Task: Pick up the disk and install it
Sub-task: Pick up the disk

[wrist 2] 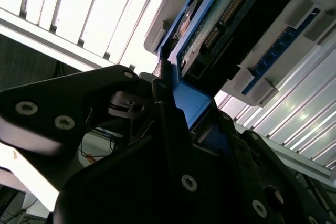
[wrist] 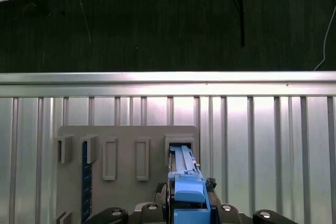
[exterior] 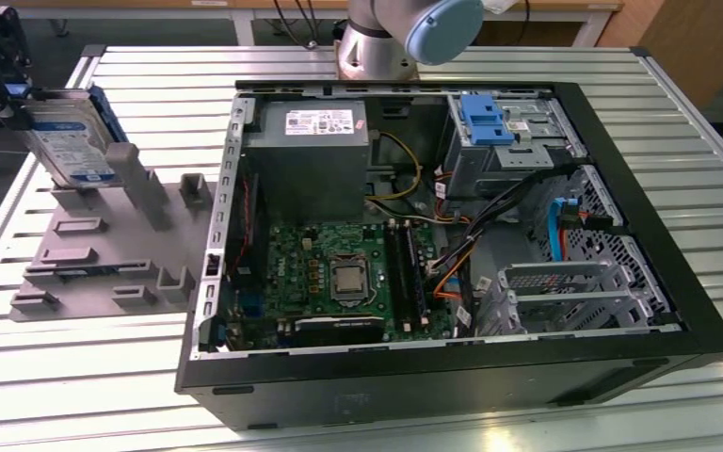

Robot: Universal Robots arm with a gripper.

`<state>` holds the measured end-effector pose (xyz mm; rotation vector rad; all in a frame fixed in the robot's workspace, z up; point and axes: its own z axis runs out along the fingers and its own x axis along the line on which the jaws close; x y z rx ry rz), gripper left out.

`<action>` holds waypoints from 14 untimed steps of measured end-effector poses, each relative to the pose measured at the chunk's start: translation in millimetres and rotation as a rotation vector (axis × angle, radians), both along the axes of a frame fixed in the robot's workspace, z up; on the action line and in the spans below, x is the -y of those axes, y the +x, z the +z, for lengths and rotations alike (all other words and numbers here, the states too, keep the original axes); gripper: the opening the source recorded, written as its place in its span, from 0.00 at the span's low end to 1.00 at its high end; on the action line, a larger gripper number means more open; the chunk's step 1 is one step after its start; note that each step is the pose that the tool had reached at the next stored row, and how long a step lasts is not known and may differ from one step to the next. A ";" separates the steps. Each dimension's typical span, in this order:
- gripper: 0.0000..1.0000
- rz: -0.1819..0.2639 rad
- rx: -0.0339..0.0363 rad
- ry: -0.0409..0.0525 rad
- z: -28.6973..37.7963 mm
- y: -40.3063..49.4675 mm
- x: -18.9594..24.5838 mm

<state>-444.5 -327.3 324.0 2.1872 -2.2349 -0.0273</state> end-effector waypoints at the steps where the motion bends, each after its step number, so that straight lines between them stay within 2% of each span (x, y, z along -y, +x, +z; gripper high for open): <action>1: 0.36 0.000 0.0001 0.0001 1.2 0.0 0.0; 4: 0.36 0.000 0.0001 0.0001 4.4 0.0 0.0; 14: 0.36 0.000 0.0001 0.0001 4.7 0.0 0.0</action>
